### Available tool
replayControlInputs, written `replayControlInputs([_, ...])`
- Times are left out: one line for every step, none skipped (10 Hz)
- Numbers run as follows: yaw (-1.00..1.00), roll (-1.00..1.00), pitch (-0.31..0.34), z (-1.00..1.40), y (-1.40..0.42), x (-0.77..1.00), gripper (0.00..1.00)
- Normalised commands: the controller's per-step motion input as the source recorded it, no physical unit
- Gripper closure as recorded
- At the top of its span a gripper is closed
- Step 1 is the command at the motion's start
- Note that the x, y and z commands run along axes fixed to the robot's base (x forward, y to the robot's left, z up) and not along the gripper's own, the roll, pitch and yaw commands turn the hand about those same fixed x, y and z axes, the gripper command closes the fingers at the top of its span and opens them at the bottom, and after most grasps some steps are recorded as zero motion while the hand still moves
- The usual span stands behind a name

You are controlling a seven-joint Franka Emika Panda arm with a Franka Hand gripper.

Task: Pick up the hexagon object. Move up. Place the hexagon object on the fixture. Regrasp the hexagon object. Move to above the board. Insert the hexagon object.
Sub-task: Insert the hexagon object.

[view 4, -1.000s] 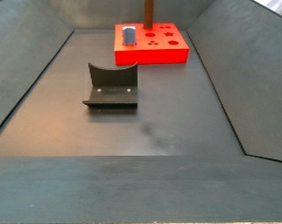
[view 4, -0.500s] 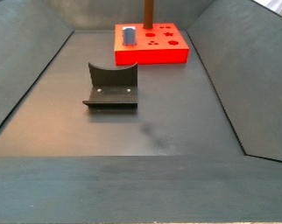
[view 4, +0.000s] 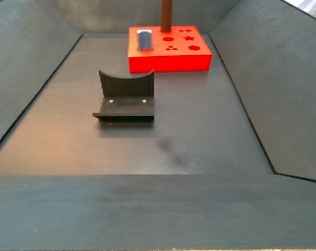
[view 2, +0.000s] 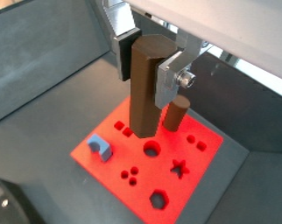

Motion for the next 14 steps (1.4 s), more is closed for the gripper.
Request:
replayControlInputs([-0.19, 0.00, -0.134, -0.55, 0.22, -1.00, 1.00])
replayControlInputs([-0.24, 0.03, -0.223, -0.79, 0.06, -0.89, 1.00])
replayControlInputs([-0.26, 0.01, -0.236, -0.80, 0.00, -0.83, 1.00])
replayControlInputs([-0.27, 0.00, -0.236, -0.81, 0.00, -0.82, 1.00])
replayControlInputs([-0.26, 0.00, -0.226, -0.84, 0.00, -0.84, 1.00])
replayControlInputs([-0.33, -0.02, -0.180, -0.93, 0.00, -0.82, 1.00])
replayControlInputs([-0.57, -0.05, -0.140, -0.93, 0.06, -0.62, 1.00])
replayControlInputs([-0.79, -0.10, -0.140, -0.75, 0.00, -0.35, 1.00])
replayControlInputs([-0.82, -0.16, -0.167, -0.62, 0.00, -0.23, 1.00])
replayControlInputs([0.00, 0.00, 0.000, 0.00, 0.00, 0.00, 1.00])
replayControlInputs([0.00, 0.02, 0.000, -0.03, 0.00, 0.00, 1.00])
replayControlInputs([0.13, -0.01, -0.067, -0.46, 0.07, 0.04, 1.00])
replayControlInputs([0.26, -0.04, -0.111, -0.72, 0.22, 0.14, 1.00])
replayControlInputs([0.15, -0.01, -0.084, -0.42, 0.14, 0.02, 1.00])
